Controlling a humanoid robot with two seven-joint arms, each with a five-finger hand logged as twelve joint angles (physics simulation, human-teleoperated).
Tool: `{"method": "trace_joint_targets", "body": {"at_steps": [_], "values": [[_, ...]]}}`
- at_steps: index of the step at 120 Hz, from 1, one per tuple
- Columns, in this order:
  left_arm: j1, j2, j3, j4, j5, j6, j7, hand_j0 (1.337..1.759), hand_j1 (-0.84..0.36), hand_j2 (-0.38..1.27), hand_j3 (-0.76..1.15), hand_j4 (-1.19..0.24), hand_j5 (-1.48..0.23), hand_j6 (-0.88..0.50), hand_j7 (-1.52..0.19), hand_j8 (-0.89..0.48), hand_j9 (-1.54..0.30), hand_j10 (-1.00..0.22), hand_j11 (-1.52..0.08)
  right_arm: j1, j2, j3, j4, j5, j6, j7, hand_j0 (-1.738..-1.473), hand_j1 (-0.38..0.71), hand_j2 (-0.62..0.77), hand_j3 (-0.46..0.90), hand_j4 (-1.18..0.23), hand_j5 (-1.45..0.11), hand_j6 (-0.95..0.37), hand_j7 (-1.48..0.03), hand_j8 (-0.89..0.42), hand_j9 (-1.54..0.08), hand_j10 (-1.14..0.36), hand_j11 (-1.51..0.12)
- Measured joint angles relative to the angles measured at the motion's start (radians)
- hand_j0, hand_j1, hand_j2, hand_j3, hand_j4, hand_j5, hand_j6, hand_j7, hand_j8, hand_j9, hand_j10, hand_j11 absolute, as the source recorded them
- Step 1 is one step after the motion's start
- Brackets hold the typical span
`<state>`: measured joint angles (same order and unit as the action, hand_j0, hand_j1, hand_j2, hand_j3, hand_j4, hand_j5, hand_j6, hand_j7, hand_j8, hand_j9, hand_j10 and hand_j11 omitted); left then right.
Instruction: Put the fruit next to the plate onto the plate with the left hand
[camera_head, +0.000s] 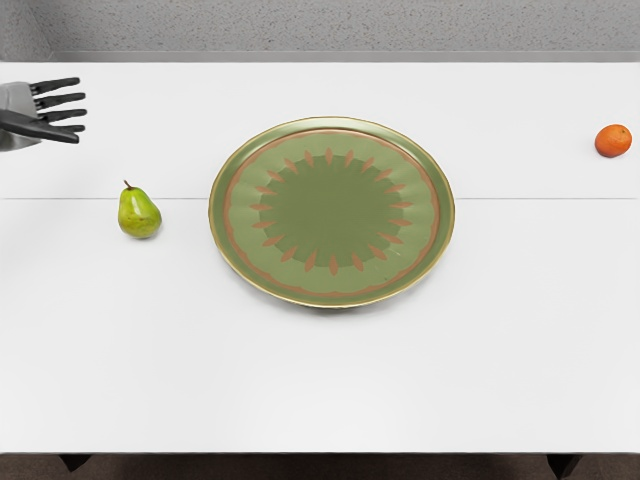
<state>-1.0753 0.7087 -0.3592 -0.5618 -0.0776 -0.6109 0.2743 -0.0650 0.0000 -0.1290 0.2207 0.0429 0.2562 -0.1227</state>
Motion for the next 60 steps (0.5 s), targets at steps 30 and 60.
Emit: {"method": "trace_joint_targets", "body": {"at_steps": [30,60], "values": [[-0.006,0.015,0.004,-0.004,0.014,0.000,0.079,1.658,0.35,0.00,0.00,0.00,0.00,0.00,0.00,0.00,0.00,0.00,0.00,0.007,0.000,0.001,-0.001,0.001,0.000,0.000,-1.658,-0.33,0.00,0.00,-0.02,-0.02,-0.02,-0.02,-0.02,-0.02,-0.02,-0.02],[-0.180,-0.068,0.140,-0.028,0.115,0.000,0.134,1.658,0.35,0.00,0.00,0.00,0.00,0.00,0.00,0.00,0.00,0.00,0.00,0.008,0.000,0.002,-0.001,0.002,0.000,0.000,-1.658,-0.33,0.00,0.00,-0.02,-0.02,-0.02,-0.02,-0.02,-0.02,-0.02,-0.02]]}}
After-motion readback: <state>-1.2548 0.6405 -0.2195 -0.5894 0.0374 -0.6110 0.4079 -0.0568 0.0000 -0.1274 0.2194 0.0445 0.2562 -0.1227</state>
